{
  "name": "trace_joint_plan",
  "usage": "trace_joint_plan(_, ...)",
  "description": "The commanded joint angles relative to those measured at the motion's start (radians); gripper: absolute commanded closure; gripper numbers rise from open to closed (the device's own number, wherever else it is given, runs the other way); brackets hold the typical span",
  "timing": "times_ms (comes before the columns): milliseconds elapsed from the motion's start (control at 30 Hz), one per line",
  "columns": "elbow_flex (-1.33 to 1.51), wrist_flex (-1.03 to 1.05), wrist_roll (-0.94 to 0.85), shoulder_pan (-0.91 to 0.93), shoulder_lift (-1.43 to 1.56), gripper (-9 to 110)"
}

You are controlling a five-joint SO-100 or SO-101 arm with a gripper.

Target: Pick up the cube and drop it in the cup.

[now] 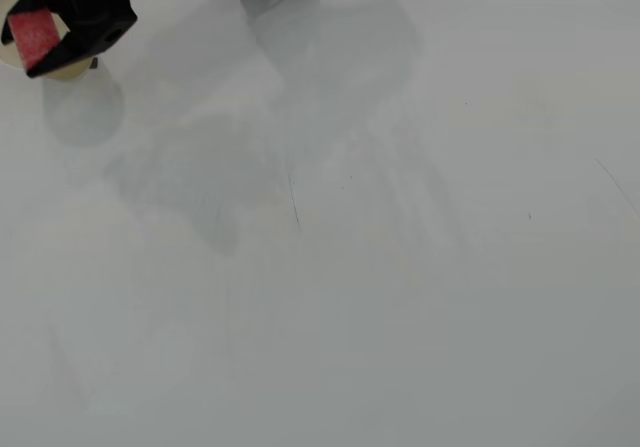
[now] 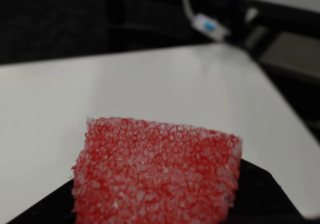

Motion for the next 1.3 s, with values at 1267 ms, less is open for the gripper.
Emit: trace_joint_plan(1267,-0.399,0.327,0.014,0.175,-0.219,101)
